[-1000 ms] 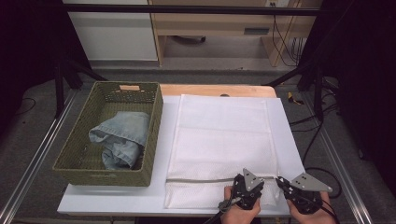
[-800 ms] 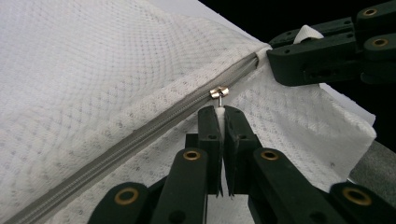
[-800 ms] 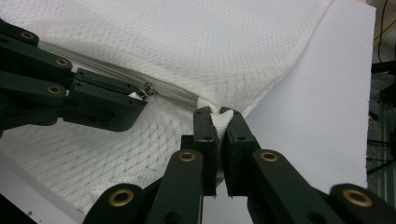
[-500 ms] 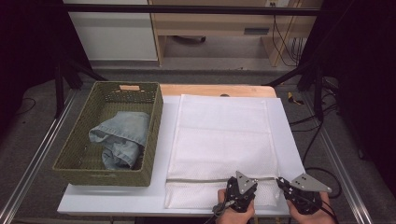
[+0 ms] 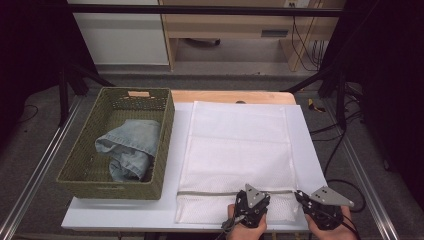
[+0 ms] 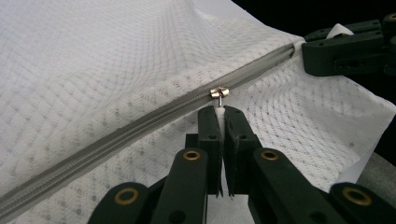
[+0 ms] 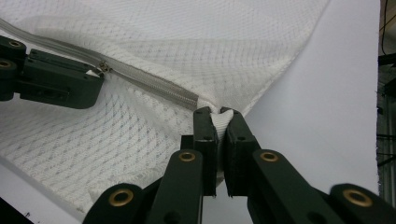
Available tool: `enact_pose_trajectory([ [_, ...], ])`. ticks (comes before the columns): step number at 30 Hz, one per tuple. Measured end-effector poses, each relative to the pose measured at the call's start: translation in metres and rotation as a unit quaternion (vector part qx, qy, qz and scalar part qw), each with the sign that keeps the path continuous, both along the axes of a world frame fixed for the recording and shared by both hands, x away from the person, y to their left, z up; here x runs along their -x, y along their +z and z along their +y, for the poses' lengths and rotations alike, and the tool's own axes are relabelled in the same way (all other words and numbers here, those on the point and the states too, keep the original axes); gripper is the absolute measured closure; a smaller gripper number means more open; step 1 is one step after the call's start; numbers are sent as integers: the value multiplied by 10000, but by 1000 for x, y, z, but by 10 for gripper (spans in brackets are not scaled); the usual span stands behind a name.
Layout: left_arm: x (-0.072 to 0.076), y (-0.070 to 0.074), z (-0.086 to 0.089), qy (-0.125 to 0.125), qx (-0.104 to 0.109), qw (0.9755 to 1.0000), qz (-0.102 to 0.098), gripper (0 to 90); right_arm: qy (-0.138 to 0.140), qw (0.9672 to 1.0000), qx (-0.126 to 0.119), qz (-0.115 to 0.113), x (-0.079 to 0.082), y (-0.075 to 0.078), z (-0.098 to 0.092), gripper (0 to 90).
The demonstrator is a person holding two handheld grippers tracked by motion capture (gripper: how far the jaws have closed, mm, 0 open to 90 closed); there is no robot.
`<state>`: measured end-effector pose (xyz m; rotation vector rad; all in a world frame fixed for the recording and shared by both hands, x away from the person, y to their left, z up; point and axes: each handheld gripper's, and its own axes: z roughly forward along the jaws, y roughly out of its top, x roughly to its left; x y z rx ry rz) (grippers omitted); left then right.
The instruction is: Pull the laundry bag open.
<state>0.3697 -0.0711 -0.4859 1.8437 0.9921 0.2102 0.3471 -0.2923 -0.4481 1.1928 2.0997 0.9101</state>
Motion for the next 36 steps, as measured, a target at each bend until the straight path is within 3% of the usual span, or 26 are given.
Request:
enact_pose_trajectory([
  [14, 0, 2, 30, 142, 175, 9997, 123, 868, -5, 10000, 2, 54, 1, -2, -2, 857],
  [19, 1, 4, 38, 127, 342, 9992, 161, 868, -41, 10000, -22, 35, 1, -1, -3, 858],
  [36, 5, 2, 55, 207, 288, 9992, 177, 868, -176, 9996, -97, 200, -4, -6, -8, 858],
])
